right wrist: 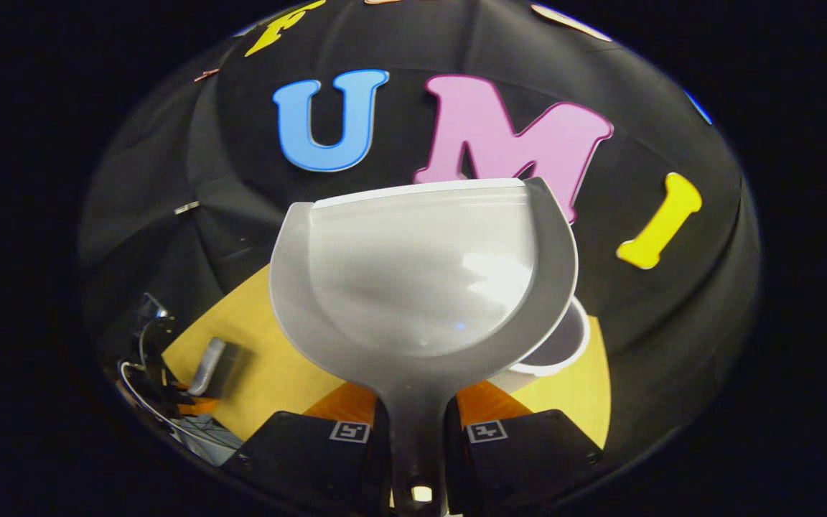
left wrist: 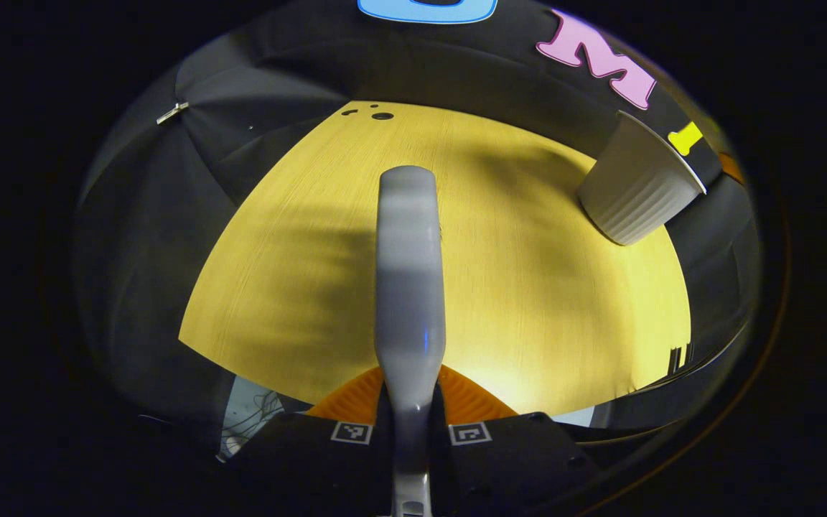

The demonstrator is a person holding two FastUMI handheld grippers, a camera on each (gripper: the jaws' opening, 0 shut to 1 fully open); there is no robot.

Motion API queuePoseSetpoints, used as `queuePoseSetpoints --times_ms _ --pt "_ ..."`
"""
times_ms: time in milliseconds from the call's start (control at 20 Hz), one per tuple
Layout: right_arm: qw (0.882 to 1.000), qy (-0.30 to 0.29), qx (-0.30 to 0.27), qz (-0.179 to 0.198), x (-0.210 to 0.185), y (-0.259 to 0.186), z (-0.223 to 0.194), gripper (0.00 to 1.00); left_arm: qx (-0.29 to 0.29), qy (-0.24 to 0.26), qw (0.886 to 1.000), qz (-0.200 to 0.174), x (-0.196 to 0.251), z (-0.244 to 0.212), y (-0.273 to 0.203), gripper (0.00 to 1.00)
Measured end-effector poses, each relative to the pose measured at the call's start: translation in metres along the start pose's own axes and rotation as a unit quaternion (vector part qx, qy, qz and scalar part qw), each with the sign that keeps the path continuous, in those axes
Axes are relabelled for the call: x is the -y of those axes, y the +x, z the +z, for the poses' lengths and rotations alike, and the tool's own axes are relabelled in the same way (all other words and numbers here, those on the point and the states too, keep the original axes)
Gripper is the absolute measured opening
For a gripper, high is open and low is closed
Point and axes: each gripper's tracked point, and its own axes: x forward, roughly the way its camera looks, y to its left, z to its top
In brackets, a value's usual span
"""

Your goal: Pick up the small broom and dustpan from the desktop, sweep the trash into the dustpan with the broom, and then empty the trash into the garbage bin.

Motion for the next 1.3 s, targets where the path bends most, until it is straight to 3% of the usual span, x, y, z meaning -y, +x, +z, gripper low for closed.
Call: queuePoseSetpoints --times_ms 50,100,200,400,800,1100,1300 --pt "1.000 -0.005 -0.004 0.011 -0.016 0.003 -0.009 0.34 0.001 0.003 1.000 0.000 -0.001 0.001 0.002 0.25" --pt "1.000 -0.013 -0.009 0.019 -0.029 0.007 -0.020 0.29 0.001 0.005 1.000 0.001 -0.003 0.002 0.004 0.24" --pt "0.998 -0.025 -0.043 0.036 -0.055 0.017 -0.052 0.34 0.005 0.005 1.000 0.006 -0.009 0.005 0.007 0.25" --pt "0.989 0.010 -0.127 0.071 -0.095 0.029 -0.119 0.34 -0.011 0.007 1.000 0.003 -0.009 0.003 0.019 0.28" --pt "0.966 0.072 -0.238 0.068 -0.103 0.048 -0.202 0.34 -0.043 0.031 0.998 0.014 0.000 0.016 0.047 0.25" --pt "0.953 0.110 -0.277 0.058 -0.099 0.073 -0.233 0.34 -0.064 0.044 0.997 -0.002 0.014 0.026 0.071 0.29" --pt "0.946 0.135 -0.289 0.053 -0.102 0.076 -0.247 0.34 -0.084 0.063 0.994 0.012 0.014 0.025 0.081 0.25"
